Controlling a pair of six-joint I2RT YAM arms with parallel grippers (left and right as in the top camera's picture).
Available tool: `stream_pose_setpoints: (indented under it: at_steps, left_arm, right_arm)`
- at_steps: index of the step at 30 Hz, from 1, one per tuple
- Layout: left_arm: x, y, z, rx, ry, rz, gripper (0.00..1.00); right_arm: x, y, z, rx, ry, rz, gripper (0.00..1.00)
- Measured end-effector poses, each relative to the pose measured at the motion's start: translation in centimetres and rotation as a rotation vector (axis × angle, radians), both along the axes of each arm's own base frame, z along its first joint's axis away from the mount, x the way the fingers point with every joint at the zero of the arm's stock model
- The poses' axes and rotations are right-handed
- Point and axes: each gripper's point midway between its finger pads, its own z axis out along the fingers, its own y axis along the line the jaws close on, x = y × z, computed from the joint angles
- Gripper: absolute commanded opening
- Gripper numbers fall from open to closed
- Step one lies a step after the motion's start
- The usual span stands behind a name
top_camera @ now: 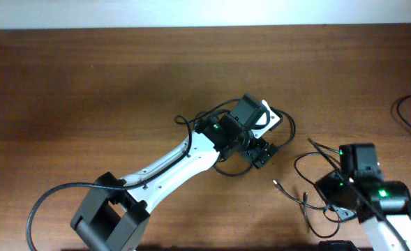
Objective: Untangle cables
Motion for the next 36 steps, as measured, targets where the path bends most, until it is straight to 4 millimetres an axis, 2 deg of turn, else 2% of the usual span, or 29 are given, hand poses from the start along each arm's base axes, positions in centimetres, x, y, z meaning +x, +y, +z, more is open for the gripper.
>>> stream_pose_setpoints:
  at_steps: [1, 2, 3, 4, 7, 11, 15, 17, 18, 19, 20, 21, 22, 23, 25, 26, 27, 28, 29, 30, 31, 33, 34, 36]
  left_arm:
    - [0.0, 0.0, 0.0, 0.0, 0.0, 0.0, 0.99]
    - [0.0, 0.0, 0.0, 0.0, 0.001, 0.0, 0.99]
    - [0.0, 0.0, 0.0, 0.001, 0.001, 0.0, 0.99]
    - [0.0, 0.0, 0.0, 0.0, 0.001, 0.0, 0.99]
    - [0.0, 0.0, 0.0, 0.001, 0.001, 0.0, 0.99]
    - [0.0, 0.0, 0.0, 0.001, 0.001, 0.0, 0.99]
    - [0.0, 0.0, 0.0, 0.0, 0.0, 0.0, 0.99]
    - [0.0, 0.0, 0.0, 0.0, 0.0, 0.0, 0.99]
    - [0.0, 0.0, 0.0, 0.0, 0.0, 0.0, 0.99]
    - [0.0, 0.0, 0.0, -0.001, -0.001, 0.0, 0.99]
    - [0.0, 0.0, 0.0, 0.0, 0.0, 0.0, 0.99]
    - [0.0, 0.0, 0.0, 0.0, 0.0, 0.0, 0.99]
    - [0.0, 0.0, 0.0, 0.0, 0.0, 0.0, 0.99]
    - [0.0, 0.0, 0.0, 0.0, 0.0, 0.0, 0.99]
    - [0.0, 0.0, 0.0, 0.0, 0.001, 0.0, 0.99]
    - [0.0, 0.0, 0.0, 0.0, 0.0, 0.0, 0.99]
    - [0.0, 0.0, 0.0, 0.001, 0.001, 0.0, 0.99]
    - [0.0, 0.0, 0.0, 0.0, 0.0, 0.0, 0.99]
    - [0.0, 0.0, 0.0, 0.001, 0.001, 0.0, 0.99]
    - [0.0, 0.0, 0.0, 0.001, 0.0, 0.0, 0.99]
    - [0.0, 0.0, 0.0, 0.001, 0.001, 0.0, 0.99]
    - [0.0, 0.0, 0.0, 0.0, 0.0, 0.0, 0.99]
    - [0.0, 0.0, 0.0, 0.001, 0.001, 0.0, 0.99]
    - [0.0, 0.0, 0.0, 0.001, 0.001, 0.0, 0.99]
  right_arm:
    - [-0.2, 0.2, -1.2, 0.02, 0.085, -0.052, 0.48]
    - [-0.2, 0.2, -1.7, 0.024, 0.123, -0.071, 0.55]
    - [0.0, 0.2, -2.8, 0.023, 0.183, -0.096, 0.7]
    - [0.1, 0.1, -3.7, 0.016, 0.234, -0.119, 0.99]
    - [-0.1, -0.3, -5.2, -0.014, 0.315, -0.127, 0.99]
    - [1.3, -0.3, -8.0, -0.02, 0.354, -0.13, 0.99]
    - [2.0, 0.0, -10.4, -0.003, 0.355, -0.156, 0.99]
    - [2.5, 0.2, -11.0, 0.013, 0.307, -0.166, 0.98]
    - [2.9, 0.4, -11.2, 0.028, 0.278, -0.168, 0.73]
    - [3.7, 0.8, -11.7, 0.057, 0.216, -0.168, 0.41]
    - [3.6, 0.7, -11.8, 0.058, 0.205, -0.173, 0.19]
    - [3.5, 0.6, -11.8, 0.052, 0.191, -0.173, 0.04]
    - [4.6, 0.7, -11.8, 0.059, 0.14, -0.171, 0.04]
    - [8.9, 1.1, -11.4, 0.093, -0.037, -0.132, 0.04]
    - [12.2, 1.5, -10.9, 0.088, -0.153, -0.013, 0.04]
    - [12.8, 1.5, -10.9, 0.071, -0.158, 0.041, 0.04]
    - [13.2, 1.3, -9.9, 0.033, -0.119, 0.126, 0.22]
    - [14.9, 0.8, -7.8, 0.003, -0.135, 0.163, 0.33]
    - [17.8, -0.7, -3.9, -0.041, -0.198, 0.179, 0.62]
    - [19.0, -1.6, -2.2, -0.063, -0.238, 0.166, 0.65]
    - [18.6, -2.7, -1.3, -0.073, -0.209, 0.178, 0.68]
    - [18.5, -4.4, 1.5, -0.077, -0.193, 0.243, 0.9]
    - [18.5, -4.4, 2.4, -0.08, -0.192, 0.295, 0.98]
    - [17.9, -4.6, 2.4, -0.131, -0.16, 0.439, 0.98]
